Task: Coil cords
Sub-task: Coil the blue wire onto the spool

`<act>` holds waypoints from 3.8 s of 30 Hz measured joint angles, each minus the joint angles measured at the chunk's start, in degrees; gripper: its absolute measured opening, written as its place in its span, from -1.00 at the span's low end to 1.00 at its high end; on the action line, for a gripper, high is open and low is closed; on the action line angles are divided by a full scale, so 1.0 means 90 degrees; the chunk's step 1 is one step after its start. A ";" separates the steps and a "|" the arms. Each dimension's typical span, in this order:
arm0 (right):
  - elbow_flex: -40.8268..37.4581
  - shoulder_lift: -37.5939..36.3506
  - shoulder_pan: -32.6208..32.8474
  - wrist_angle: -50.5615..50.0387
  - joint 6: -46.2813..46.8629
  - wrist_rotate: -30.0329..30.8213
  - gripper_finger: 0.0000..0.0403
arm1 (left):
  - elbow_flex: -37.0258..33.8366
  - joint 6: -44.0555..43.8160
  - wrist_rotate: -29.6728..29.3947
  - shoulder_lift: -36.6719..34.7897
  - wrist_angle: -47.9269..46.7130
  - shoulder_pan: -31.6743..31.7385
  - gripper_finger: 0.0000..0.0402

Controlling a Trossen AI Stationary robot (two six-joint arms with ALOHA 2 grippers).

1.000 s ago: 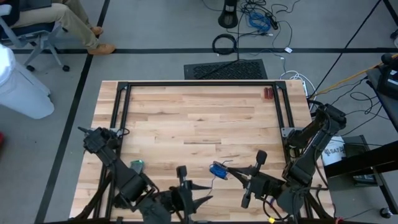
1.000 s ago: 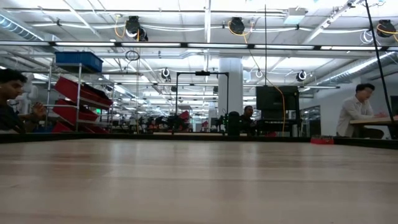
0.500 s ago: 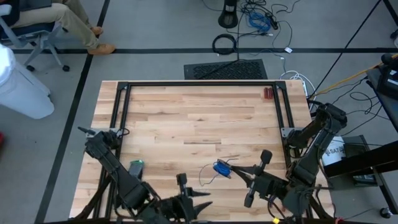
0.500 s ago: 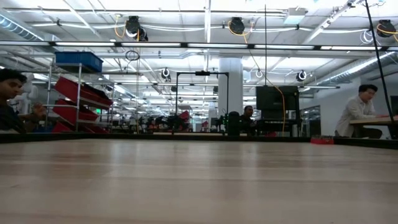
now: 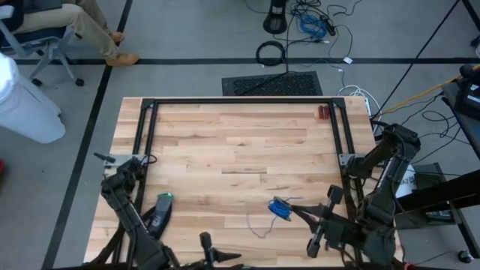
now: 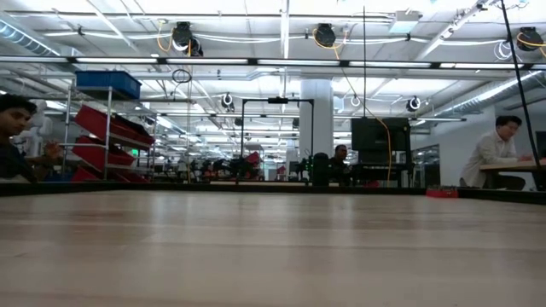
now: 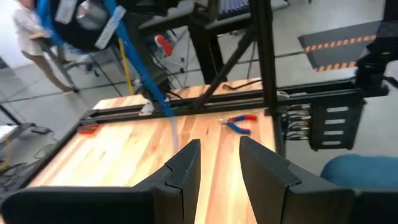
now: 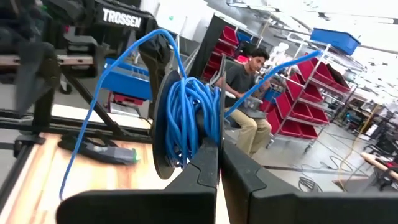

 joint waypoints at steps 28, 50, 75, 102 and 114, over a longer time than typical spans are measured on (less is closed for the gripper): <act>0.0000 -0.0002 0.0321 0.1161 -0.1186 -0.0012 -1.00 | -0.0083 0.0181 0.0295 0.0792 0.0019 0.0407 -0.08; 0.0000 0.0000 0.0323 0.1237 -0.1171 -0.0051 -1.00 | -0.0083 0.0372 -0.0827 0.0784 0.0353 0.0433 -0.08; 0.0000 0.0000 0.0323 0.1239 -0.1167 -0.0071 -1.00 | -0.0080 0.0334 -0.0283 0.0784 0.0345 0.0743 -0.25; 0.0000 0.0025 0.0259 0.1240 -0.1128 -0.0065 -1.00 | -0.0078 0.1381 -0.0650 0.0782 0.1854 0.0723 -0.98; 0.0000 0.0107 -0.0039 0.1163 -0.0968 -0.0061 -1.00 | 0.0709 0.3509 -0.0254 0.0770 0.3374 0.0768 -0.99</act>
